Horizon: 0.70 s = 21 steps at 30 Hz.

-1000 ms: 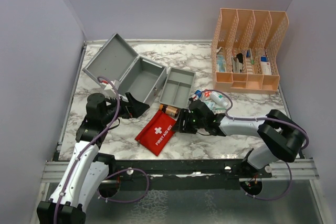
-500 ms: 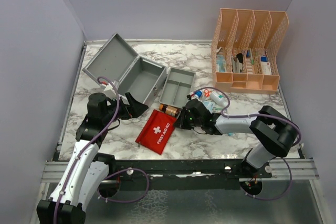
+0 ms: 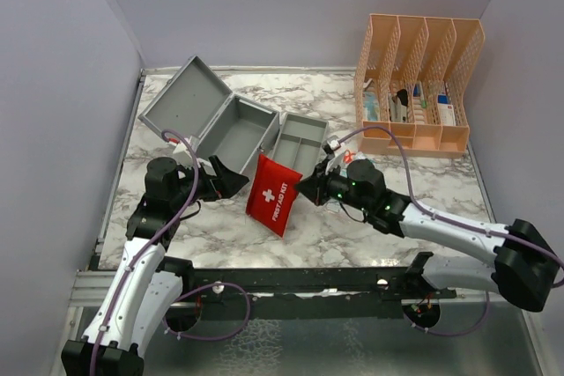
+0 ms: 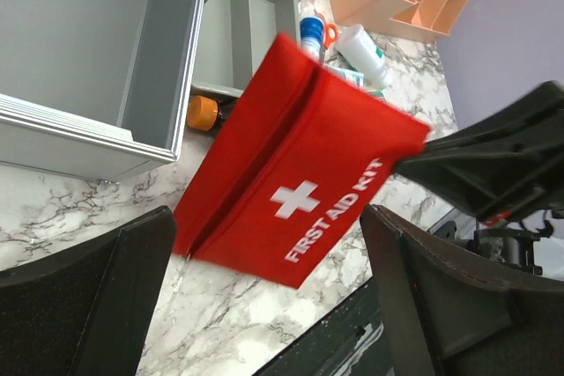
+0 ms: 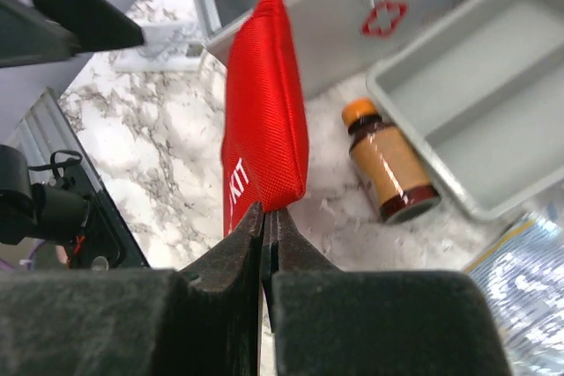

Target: Organize the medicine kit

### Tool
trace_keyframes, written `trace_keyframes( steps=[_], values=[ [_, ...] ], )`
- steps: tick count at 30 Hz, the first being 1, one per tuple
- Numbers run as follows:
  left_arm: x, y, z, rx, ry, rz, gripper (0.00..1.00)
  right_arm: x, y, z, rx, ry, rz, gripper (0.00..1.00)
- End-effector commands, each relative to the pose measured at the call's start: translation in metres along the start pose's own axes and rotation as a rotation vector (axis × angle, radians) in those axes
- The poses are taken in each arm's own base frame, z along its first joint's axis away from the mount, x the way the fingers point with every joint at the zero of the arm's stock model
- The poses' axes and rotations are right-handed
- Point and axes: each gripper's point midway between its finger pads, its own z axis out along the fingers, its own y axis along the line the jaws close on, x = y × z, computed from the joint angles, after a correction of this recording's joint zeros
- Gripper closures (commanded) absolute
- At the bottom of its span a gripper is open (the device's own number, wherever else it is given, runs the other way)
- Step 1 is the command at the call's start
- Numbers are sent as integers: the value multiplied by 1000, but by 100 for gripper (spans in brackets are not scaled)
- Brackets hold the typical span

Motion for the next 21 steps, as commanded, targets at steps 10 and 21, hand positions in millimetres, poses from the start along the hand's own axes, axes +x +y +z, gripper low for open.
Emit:
trace_keyframes(
  steps=[10, 21],
  values=[
    [-30, -26, 3, 129, -123, 111, 23, -109, 65, -57, -162, -208, -380, 99],
    [-47, -89, -19, 376, -75, 401, 37, -124, 113, -91, -378, -186, -532, 99]
  ],
)
